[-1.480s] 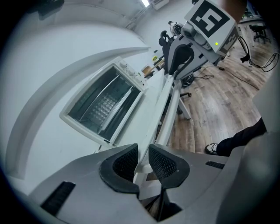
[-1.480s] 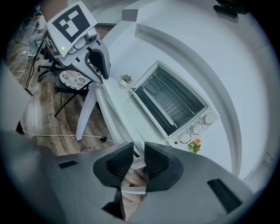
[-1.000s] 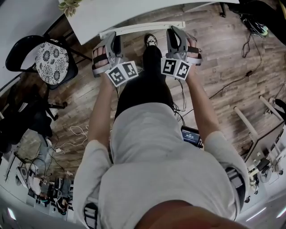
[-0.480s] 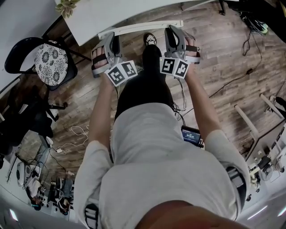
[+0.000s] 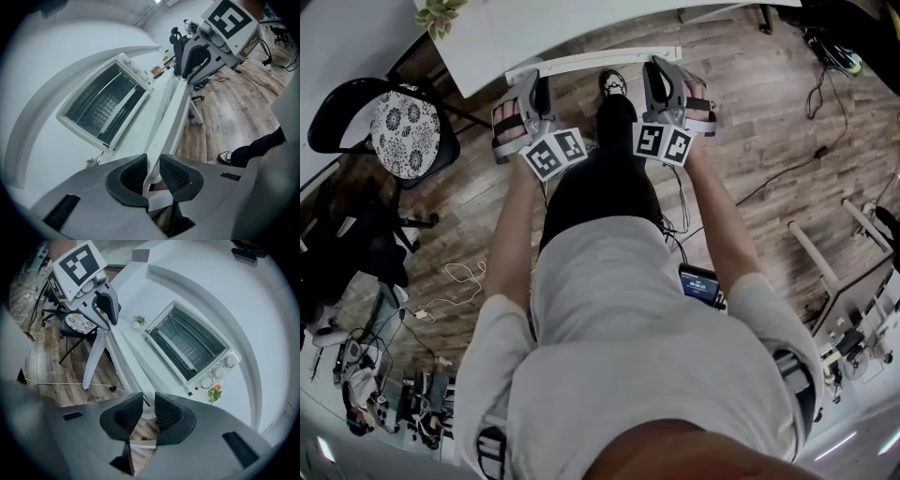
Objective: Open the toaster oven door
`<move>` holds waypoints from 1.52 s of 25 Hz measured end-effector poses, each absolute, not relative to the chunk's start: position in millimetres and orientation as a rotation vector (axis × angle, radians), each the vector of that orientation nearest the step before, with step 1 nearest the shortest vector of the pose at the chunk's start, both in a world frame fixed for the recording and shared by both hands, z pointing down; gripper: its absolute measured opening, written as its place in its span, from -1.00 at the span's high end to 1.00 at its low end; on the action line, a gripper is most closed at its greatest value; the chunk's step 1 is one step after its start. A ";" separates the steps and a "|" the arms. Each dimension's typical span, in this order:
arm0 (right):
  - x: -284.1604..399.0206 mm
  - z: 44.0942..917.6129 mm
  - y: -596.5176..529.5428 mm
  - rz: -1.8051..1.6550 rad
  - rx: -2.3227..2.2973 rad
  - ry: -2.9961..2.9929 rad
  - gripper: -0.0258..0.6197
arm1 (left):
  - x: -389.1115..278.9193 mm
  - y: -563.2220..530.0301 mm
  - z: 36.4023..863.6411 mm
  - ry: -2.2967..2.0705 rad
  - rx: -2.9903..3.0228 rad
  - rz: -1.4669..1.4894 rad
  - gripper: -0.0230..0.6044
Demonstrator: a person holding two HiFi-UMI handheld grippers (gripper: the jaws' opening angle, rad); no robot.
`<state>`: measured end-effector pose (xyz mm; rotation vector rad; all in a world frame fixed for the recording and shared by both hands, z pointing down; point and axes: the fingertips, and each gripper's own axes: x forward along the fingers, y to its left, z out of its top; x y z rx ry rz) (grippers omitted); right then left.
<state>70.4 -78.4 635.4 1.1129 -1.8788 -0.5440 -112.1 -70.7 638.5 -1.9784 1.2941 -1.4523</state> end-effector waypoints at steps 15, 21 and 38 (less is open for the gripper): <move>70.9 641.2 -79.8 -0.533 1.096 -1.884 0.69 | -111.7 -72.0 644.5 1.309 -1.971 -1.473 0.65; 71.8 644.8 -80.0 -0.529 1.097 -1.888 0.69 | -110.5 -72.4 647.8 1.305 -1.964 -1.480 0.65; 76.8 640.5 -72.5 -0.354 1.106 -1.983 0.46 | -113.4 -66.6 647.1 1.421 -2.074 -1.456 0.51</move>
